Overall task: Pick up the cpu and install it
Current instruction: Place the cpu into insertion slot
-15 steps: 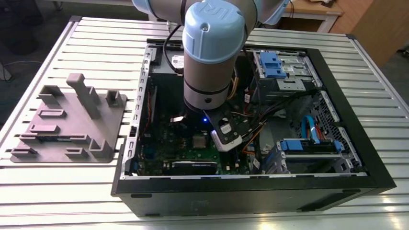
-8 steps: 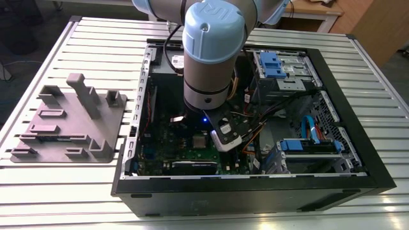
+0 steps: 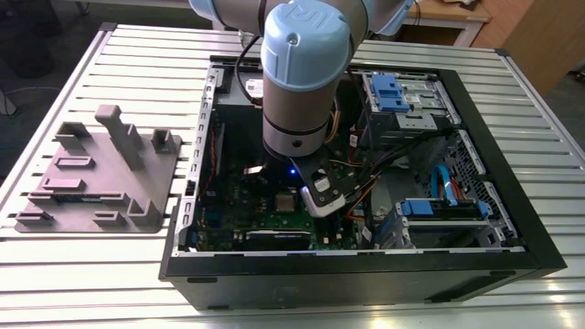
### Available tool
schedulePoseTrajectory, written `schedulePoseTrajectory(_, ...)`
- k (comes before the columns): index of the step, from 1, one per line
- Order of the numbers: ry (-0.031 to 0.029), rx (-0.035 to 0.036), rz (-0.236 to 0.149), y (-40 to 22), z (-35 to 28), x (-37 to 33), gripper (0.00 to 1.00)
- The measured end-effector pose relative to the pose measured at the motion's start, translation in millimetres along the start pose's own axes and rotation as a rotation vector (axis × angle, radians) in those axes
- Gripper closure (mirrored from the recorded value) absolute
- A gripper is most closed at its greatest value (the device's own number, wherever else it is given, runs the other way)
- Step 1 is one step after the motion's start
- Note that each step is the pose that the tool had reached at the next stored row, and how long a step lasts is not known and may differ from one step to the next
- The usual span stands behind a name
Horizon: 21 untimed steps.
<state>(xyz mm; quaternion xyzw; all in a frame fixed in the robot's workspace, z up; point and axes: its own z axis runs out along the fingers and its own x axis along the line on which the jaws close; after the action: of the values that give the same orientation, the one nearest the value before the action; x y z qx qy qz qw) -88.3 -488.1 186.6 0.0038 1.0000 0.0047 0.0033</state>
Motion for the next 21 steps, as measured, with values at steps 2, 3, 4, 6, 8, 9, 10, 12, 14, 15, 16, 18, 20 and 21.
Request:
schedulePoseTrajectory(2, 0.0001, 0.0002, 0.003, 0.0, 0.1, 0.0, 0.53)
schedulePoseTrajectory(3, 0.0001, 0.0003, 0.004, 0.0, 0.1, 0.0, 0.53)
schedulePoseTrajectory(4, 0.0000, 0.0001, 0.004, 0.0, 0.2, 0.0, 0.53)
schedulePoseTrajectory(6, 0.0000, 0.0000, 0.004, 0.0, 0.3, 0.0, 0.53)
schedulePoseTrajectory(8, -0.0001, 0.0000, 0.005, 0.0, 0.3, 0.0, 0.53)
schedulePoseTrajectory(9, -0.0001, 0.0000, 0.005, 0.0, 0.3, 0.0, 0.53)
schedulePoseTrajectory(10, -0.0001, 0.0000, 0.005, 0.0, 0.3, 0.0, 0.53)
schedulePoseTrajectory(12, -0.0006, -0.0005, 0.005, 0.1, 0.5, -0.1, 0.52)
schedulePoseTrajectory(14, -0.0004, -0.0005, 0.005, 0.1, 0.5, -0.1, 0.46)
schedulePoseTrajectory(15, -0.0003, -0.0005, 0.005, 0.1, 0.5, -0.1, 0.46)
schedulePoseTrajectory(16, -0.0002, -0.0003, 0.005, 0.0, 0.4, 0.0, 0.46)
schedulePoseTrajectory(18, -0.0001, -0.0001, 0.006, 0.0, 0.3, 0.0, 0.46)
schedulePoseTrajectory(20, -0.0003, -0.0005, 0.006, 0.1, -0.4, 0.0, 0.46)
schedulePoseTrajectory(21, -0.0004, -0.0008, 0.006, 0.1, -0.9, 0.0, 0.46)
